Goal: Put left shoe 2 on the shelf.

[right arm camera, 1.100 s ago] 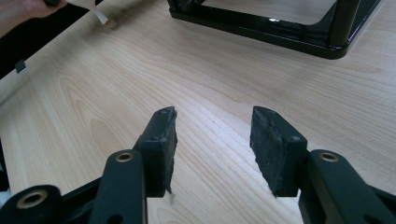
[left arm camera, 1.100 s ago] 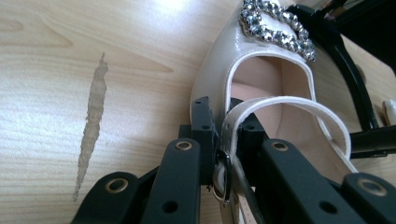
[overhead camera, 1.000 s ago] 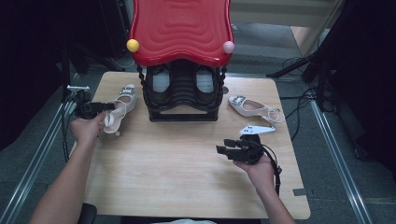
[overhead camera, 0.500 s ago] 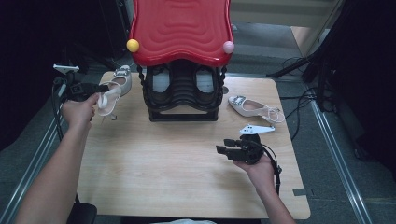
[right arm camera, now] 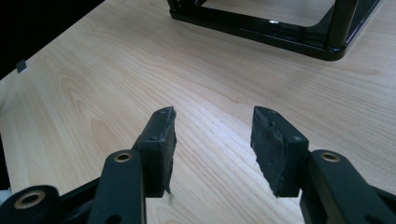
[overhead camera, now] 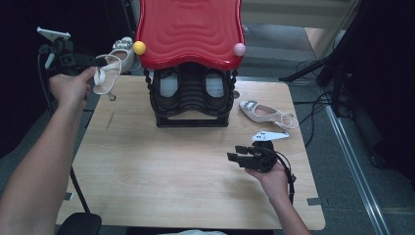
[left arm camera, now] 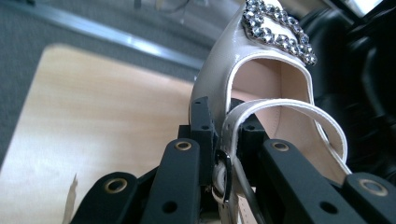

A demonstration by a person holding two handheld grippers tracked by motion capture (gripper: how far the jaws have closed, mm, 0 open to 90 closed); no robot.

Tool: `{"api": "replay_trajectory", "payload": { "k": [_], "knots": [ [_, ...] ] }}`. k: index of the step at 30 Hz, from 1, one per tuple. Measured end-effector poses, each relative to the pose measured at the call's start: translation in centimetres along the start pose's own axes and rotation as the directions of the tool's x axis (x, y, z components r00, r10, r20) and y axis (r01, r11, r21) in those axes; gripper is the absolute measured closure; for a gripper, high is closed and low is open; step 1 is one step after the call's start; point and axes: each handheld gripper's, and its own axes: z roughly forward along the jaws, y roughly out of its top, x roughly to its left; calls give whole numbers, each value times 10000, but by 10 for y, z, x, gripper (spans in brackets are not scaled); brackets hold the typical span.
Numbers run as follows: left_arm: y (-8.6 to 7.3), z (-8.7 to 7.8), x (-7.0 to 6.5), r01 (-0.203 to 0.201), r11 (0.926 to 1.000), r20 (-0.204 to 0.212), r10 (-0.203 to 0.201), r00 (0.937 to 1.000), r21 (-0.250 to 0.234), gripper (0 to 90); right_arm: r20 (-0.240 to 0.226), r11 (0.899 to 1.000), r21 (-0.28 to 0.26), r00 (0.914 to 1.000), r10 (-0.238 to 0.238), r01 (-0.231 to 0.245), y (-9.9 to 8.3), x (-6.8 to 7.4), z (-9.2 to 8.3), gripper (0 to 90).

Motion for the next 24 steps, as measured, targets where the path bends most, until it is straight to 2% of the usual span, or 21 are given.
{"api": "replay_trajectory", "payload": {
  "k": [3,7,13,17,24],
  "knots": [
    [11,-8,-11,117,9998,317,-113,9994,-142,821,34,10000,41,10000,-59,59,0,0,0,514],
    [23,-18,-28,-150,9994,253,158,9996,-310,820,23,10000,29,10000,-87,87,0,0,0,514],
    [45,-37,-52,-241,9983,542,270,9982,-536,820,27,10000,-35,10000,-74,74,0,0,-1,514],
    [60,-52,-74,-569,9959,485,604,9970,-708,819,65,10000,-53,10000,-58,58,-1,1,-2,514],
    [77,-66,-111,-929,9927,786,989,9920,-765,818,74,9999,30,9999,-123,123,-1,2,-2,513]
  ]
}}
